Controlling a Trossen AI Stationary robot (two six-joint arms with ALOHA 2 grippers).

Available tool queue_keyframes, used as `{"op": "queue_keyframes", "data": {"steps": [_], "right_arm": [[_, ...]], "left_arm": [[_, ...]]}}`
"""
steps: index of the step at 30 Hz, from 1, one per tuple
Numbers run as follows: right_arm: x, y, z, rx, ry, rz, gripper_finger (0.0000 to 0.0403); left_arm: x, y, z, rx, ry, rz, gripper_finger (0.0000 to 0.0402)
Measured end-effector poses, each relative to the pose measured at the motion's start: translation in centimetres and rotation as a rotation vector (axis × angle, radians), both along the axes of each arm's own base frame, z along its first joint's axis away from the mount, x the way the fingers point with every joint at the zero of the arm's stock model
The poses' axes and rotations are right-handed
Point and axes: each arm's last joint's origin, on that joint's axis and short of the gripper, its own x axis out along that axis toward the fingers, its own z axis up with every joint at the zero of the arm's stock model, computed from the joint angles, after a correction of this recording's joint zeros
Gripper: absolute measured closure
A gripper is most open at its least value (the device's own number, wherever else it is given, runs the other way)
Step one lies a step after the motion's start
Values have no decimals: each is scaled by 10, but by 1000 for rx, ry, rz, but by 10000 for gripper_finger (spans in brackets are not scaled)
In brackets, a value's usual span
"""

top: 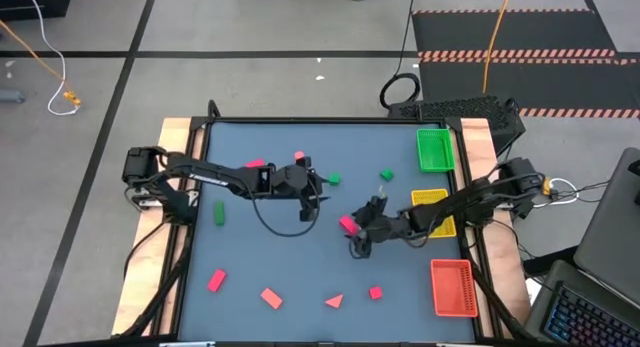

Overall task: Sort & place blocks by color
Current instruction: Put the top right red block into the orange basket

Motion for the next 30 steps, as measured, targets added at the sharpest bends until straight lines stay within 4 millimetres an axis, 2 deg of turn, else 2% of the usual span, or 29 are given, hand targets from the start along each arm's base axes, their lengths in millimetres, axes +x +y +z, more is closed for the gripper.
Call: {"op": "queue_keyframes", "data": {"steps": [7,11,15,20,25,30], "right_arm": [[0,0,-12,28,26,-55,58],[-1,-1,-13,6,44,-71,83],[-3,1,-14,-27,56,-71,154],[-4,1,-15,-64,75,-40,285],[-5,1,-5,-109,66,8,284],[-17,-6,28,-205,27,-16,284]], "left_arm": [[-3,-2,9,-11,-27,13,176],[-4,-3,9,-21,-23,20,176],[-5,-3,9,-28,-21,25,176],[-5,-3,8,-29,-15,26,176],[-6,-3,7,-33,-3,28,176],[-6,-3,7,-36,-2,31,176]]}}
